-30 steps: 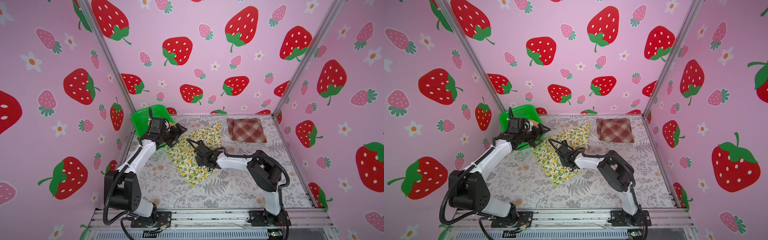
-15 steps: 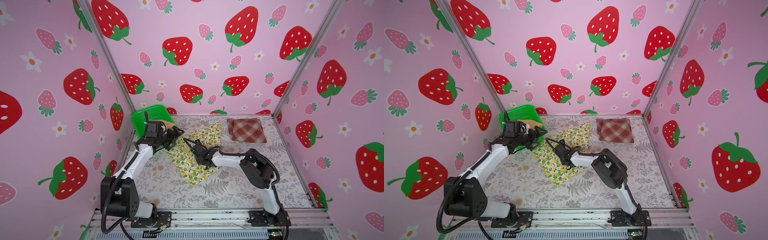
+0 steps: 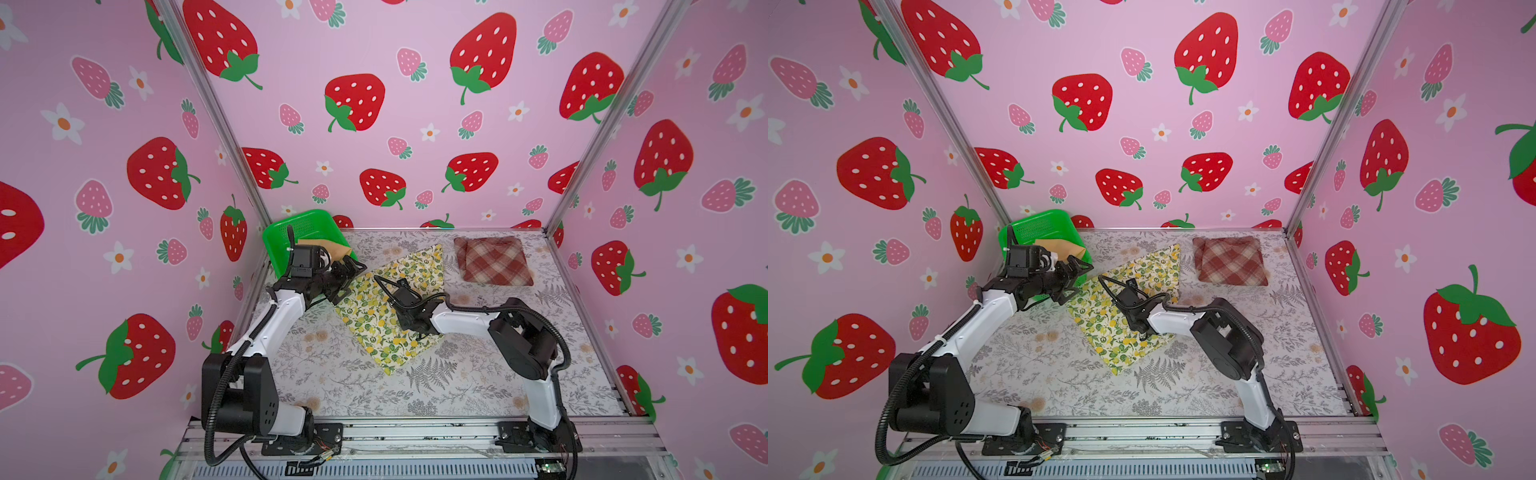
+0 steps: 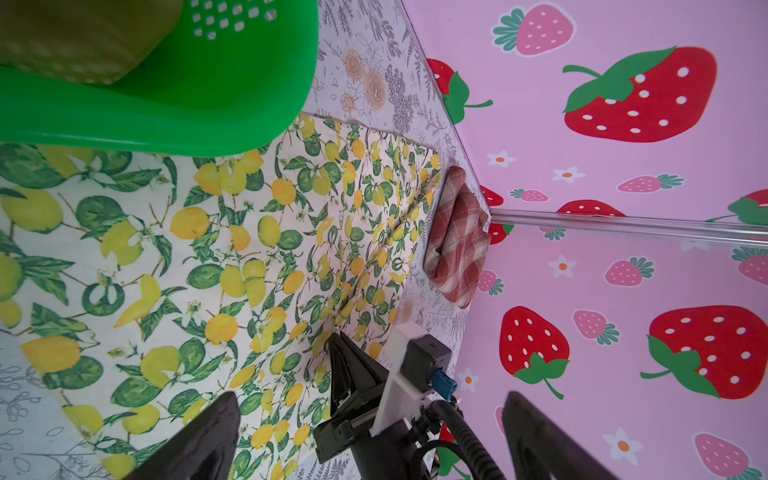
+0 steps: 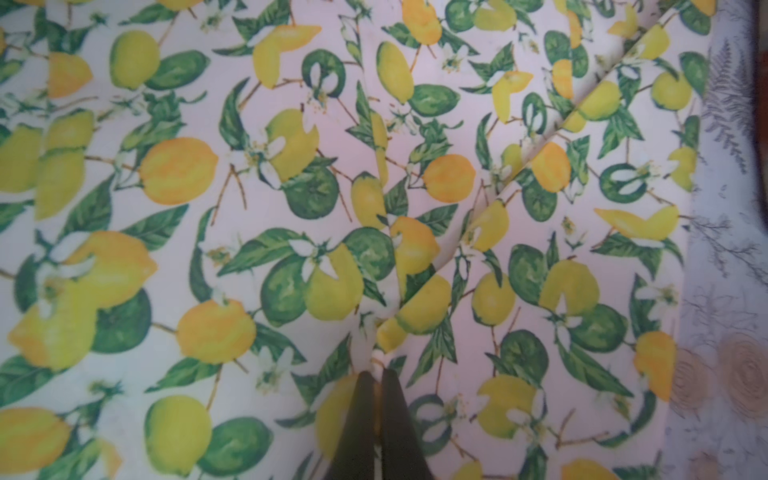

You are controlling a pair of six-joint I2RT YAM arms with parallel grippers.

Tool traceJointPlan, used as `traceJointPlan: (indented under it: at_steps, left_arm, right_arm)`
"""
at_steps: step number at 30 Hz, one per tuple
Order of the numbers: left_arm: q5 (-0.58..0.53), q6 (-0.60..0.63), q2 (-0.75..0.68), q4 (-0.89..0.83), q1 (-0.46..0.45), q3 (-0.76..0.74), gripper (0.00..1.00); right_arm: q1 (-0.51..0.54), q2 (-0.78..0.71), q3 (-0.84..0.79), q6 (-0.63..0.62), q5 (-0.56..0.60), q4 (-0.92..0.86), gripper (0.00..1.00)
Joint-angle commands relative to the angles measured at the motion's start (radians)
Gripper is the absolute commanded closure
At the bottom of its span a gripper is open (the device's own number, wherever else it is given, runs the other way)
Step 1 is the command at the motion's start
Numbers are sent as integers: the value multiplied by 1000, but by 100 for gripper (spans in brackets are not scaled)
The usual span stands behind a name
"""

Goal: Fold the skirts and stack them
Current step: 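Lower the skirt and lay it flat on the table with both grippers, then release the skirt and move the right gripper to its edge nearest the robot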

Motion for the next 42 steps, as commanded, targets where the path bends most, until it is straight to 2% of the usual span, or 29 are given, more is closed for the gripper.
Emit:
traceJointPlan:
  at_steps: [1,8,12,17,21,23,24,25,26,27,29,33,39,42]
  left_arm:
    - [-2,24,-43,7,4,-23,0]
    - [-18,49,-54,7,1,-54,0]
    - [-19,49,-47,18,-6,-66,0]
    - [-23,47,-40,29,-24,-82,0]
    - [-36,46,-34,38,-44,-98,0]
    - [-39,48,-32,39,-51,-103,0]
    - [-40,48,-31,42,-56,-108,0]
    - [-43,47,-31,46,-59,-115,0]
    - [-48,49,-31,47,-63,-120,0]
    - [-58,51,-31,47,-67,-125,0]
    - [-72,54,-28,44,-73,-136,0]
    - [-124,34,-44,46,-76,-192,0]
    - [-306,28,-96,2,-75,-285,1]
    - [-356,18,-91,12,-74,-321,2]
  right_arm:
    - [-25,-142,-57,12,-26,24,98]
    - [-178,-455,-293,78,-152,86,98]
    - [-339,-619,-456,100,-226,114,98]
    - [-578,-719,-583,103,-330,116,96]
    - [-729,-778,-668,115,-373,165,80]
    - [-780,-791,-683,115,-395,186,63]
    - [-786,-794,-675,107,-404,188,47]
    - [-785,-791,-661,98,-413,193,32]
    - [-782,-791,-654,96,-431,196,8]
    - [-775,-793,-642,100,-449,199,0]
    - [-731,-796,-612,90,-442,189,0]
    - [-525,-780,-519,37,-330,112,0]
    - [-215,-711,-453,-19,-236,34,0]
    - [-79,-661,-428,-44,-175,-20,0]
